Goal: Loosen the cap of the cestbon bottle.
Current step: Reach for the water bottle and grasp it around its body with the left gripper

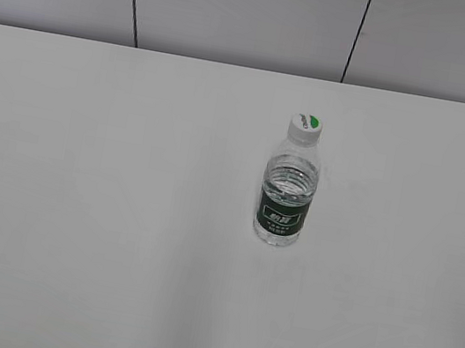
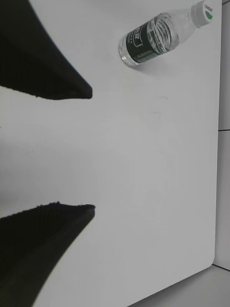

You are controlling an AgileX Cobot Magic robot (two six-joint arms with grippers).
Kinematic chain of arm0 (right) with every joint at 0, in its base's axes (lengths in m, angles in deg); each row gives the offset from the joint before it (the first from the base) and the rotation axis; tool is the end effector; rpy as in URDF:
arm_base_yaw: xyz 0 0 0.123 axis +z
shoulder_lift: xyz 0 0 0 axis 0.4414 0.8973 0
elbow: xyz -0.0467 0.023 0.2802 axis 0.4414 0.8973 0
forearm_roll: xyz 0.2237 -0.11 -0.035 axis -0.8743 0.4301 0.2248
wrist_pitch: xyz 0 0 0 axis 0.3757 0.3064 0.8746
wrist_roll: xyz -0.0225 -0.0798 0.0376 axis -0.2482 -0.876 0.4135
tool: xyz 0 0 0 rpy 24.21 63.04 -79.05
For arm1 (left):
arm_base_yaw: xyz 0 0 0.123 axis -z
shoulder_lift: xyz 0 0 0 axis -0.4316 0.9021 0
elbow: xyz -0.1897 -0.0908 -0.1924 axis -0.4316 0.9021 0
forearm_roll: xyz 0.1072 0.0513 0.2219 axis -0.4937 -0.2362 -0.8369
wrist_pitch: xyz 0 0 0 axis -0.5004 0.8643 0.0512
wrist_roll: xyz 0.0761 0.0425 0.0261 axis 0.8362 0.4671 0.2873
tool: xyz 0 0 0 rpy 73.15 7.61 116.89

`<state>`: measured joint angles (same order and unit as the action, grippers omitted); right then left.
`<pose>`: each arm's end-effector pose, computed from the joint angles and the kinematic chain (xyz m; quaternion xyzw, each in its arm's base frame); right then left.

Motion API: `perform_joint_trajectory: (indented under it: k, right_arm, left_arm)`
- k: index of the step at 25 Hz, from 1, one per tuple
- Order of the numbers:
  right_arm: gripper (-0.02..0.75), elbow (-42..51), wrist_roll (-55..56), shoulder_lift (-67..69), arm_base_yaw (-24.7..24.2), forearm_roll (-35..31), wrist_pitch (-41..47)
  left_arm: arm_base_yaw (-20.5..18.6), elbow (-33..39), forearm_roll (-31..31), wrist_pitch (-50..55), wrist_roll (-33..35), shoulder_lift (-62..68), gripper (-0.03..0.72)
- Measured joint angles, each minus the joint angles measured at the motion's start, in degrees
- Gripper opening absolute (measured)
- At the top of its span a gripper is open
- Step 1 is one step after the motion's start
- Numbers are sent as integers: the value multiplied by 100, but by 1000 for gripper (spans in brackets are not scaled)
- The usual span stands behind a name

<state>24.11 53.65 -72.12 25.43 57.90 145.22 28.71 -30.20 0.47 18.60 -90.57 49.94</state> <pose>-0.0069 0.0082 0.2845 -0.0578 0.8357 0.0081 0.5461 -0.0111 0.0072 0.2954 -0.0631 0.8246 -0.0295 0.5614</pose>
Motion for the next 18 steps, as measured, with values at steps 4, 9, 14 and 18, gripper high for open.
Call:
perform_joint_trajectory:
  k: [4,9,14,18]
  right_arm:
    - [517,0,0,0,0,0,0]
    - [517,0,0,0,0,0,0]
    - [517,0,0,0,0,0,0]
    - [517,0,0,0,0,0,0]
  left_arm:
    - [0,0,0,0,0,0,583]
    - [0,0,0,0,0,0,583]
    - [0,0,0,0,0,0,583]
    - [0,0,5,0,0,0,583]
